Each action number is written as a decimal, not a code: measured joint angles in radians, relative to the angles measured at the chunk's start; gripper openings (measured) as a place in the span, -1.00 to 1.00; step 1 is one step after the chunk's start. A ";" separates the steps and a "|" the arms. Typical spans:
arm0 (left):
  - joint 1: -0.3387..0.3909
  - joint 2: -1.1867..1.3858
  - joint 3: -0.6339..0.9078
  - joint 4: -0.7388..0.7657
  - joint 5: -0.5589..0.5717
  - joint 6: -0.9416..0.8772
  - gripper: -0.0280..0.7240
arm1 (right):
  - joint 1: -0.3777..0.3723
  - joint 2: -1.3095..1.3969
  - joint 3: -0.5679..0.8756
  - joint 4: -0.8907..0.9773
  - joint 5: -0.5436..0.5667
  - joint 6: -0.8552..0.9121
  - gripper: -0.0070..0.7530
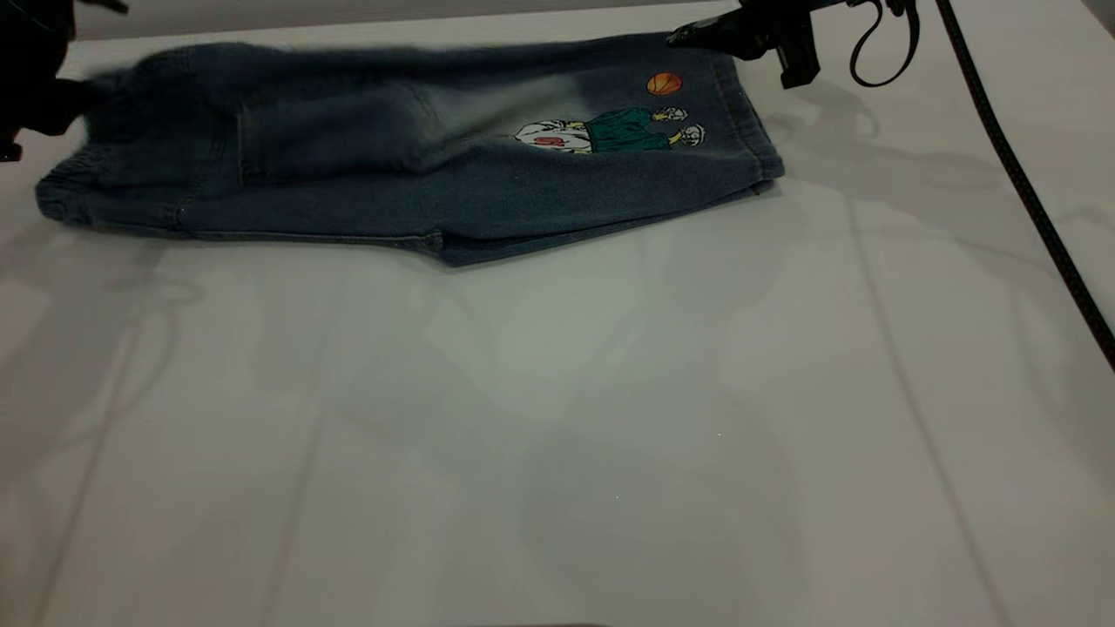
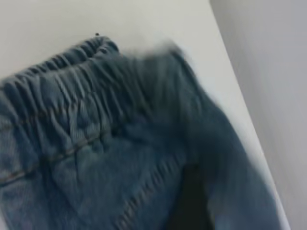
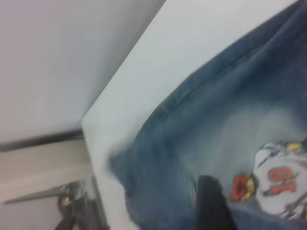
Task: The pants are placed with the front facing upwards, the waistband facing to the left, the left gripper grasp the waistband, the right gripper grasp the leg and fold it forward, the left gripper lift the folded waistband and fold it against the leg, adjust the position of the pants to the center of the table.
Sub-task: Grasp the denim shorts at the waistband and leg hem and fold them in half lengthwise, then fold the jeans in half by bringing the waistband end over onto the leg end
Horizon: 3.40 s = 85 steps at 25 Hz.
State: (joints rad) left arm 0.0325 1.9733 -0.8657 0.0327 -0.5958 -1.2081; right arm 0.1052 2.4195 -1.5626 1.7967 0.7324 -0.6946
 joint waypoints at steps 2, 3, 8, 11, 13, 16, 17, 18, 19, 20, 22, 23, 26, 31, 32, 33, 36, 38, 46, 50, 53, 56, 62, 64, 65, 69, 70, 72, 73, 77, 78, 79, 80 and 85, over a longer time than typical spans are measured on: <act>0.000 0.000 0.000 0.037 -0.006 -0.024 0.64 | 0.000 0.000 0.000 0.000 0.047 -0.013 0.06; 0.003 0.000 0.000 0.066 -0.011 -0.029 0.65 | 0.000 0.000 0.000 -0.001 0.070 -0.029 0.09; 0.062 -0.029 0.000 0.327 -0.004 -0.035 0.60 | 0.000 0.000 -0.002 -0.009 0.223 -0.102 0.11; 0.114 -0.087 0.000 0.531 0.122 -0.038 0.59 | 0.008 -0.004 -0.002 -0.041 0.254 -0.120 0.11; 0.137 -0.123 0.000 0.655 0.253 -0.041 0.59 | 0.018 -0.008 -0.002 -0.073 0.259 -0.123 0.11; 0.148 -0.139 0.000 0.767 0.406 -0.074 0.59 | 0.052 -0.010 -0.003 -0.105 0.259 -0.129 0.11; 0.148 -0.139 0.000 0.787 0.443 -0.086 0.59 | 0.065 -0.010 -0.003 -0.114 0.259 -0.134 0.11; 0.149 -0.136 -0.001 0.805 0.467 -0.096 0.59 | 0.082 -0.010 -0.003 -0.122 0.257 -0.141 0.11; 0.149 -0.127 -0.007 0.817 0.492 -0.102 0.59 | 0.099 -0.010 -0.003 -0.135 0.256 -0.152 0.11; 0.149 -0.118 -0.016 0.821 0.512 -0.104 0.59 | 0.113 -0.010 -0.003 -0.144 0.253 -0.158 0.11; 0.150 -0.087 -0.046 0.832 0.543 -0.104 0.59 | 0.143 -0.010 -0.003 -0.159 0.246 -0.163 0.12; 0.149 -0.074 -0.068 0.835 0.562 -0.104 0.59 | 0.154 -0.010 -0.003 -0.162 0.243 -0.164 0.12; 0.149 -0.032 -0.118 0.838 0.596 -0.104 0.59 | 0.170 -0.010 -0.003 -0.168 0.239 -0.164 0.12; 0.139 -0.021 -0.133 0.869 0.608 -0.078 0.54 | 0.172 -0.010 -0.003 -0.190 0.231 -0.162 0.12; 0.131 -0.024 -0.133 0.898 0.611 -0.055 0.52 | 0.172 -0.010 -0.003 -0.192 0.228 -0.162 0.12; 0.122 -0.028 -0.133 0.928 0.619 -0.032 0.51 | 0.173 -0.010 -0.003 -0.193 0.226 -0.162 0.12; 0.094 -0.051 -0.134 0.995 0.673 0.033 0.49 | 0.173 -0.010 -0.003 -0.197 0.222 -0.162 0.12; 0.086 -0.069 -0.134 1.001 0.727 0.097 0.49 | 0.173 -0.010 -0.003 -0.199 0.221 -0.162 0.12; 0.080 -0.116 -0.143 0.775 0.938 0.474 0.49 | 0.174 -0.010 -0.003 -0.204 0.219 -0.162 0.12; 0.080 -0.116 -0.180 0.468 1.034 0.680 0.46 | 0.174 -0.010 -0.003 -0.206 0.224 -0.162 0.12; 0.080 -0.116 -0.213 0.251 1.105 0.896 0.44 | 0.174 -0.010 -0.003 -0.212 0.233 -0.162 0.12; 0.085 -0.096 -0.244 0.069 1.114 1.069 0.43 | 0.174 -0.010 -0.003 -0.213 0.241 -0.162 0.12; 0.180 -0.025 -0.276 -0.228 1.092 1.208 0.43 | 0.174 -0.010 -0.003 -0.216 0.266 -0.162 0.12; 0.226 -0.014 -0.276 -0.306 1.088 1.254 0.43 | 0.174 -0.010 -0.003 -0.216 0.267 -0.162 0.12; 0.249 -0.012 -0.276 -0.353 1.088 1.291 0.43 | 0.174 -0.010 -0.003 -0.216 0.267 -0.162 0.12; 0.318 -0.008 -0.279 -0.594 1.088 1.516 0.42 | 0.174 -0.010 -0.003 -0.217 0.270 -0.162 0.12; 0.331 -0.005 -0.279 -0.658 1.090 1.571 0.42 | 0.174 -0.010 -0.003 -0.219 0.270 -0.162 0.12; 0.365 0.015 -0.279 -0.821 1.103 1.692 0.42 | 0.174 -0.010 -0.003 -0.219 0.271 -0.162 0.12; 0.379 0.027 -0.279 -0.902 1.117 1.759 0.42 | 0.174 -0.010 -0.003 -0.219 0.271 -0.162 0.12; 0.408 0.081 -0.279 -1.079 1.136 1.923 0.41 | 0.174 -0.010 -0.003 -0.219 0.271 -0.162 0.12; 0.408 0.090 -0.279 -1.090 1.130 1.933 0.41 | 0.174 -0.010 -0.003 -0.219 0.272 -0.162 0.12; 0.408 0.097 -0.279 -1.097 1.126 1.936 0.41 | 0.174 -0.010 -0.003 -0.220 0.272 -0.162 0.12; 0.408 0.105 -0.279 -1.102 1.122 1.936 0.40 | 0.174 -0.010 -0.003 -0.221 0.272 -0.162 0.12; 0.408 0.142 -0.279 -1.108 1.110 1.930 0.40 | 0.174 -0.010 -0.003 -0.227 0.271 -0.162 0.12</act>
State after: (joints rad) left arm 0.4409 2.1157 -1.1445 -1.0758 0.5140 0.7221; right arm 0.2787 2.4098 -1.5657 1.5698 1.0030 -0.8570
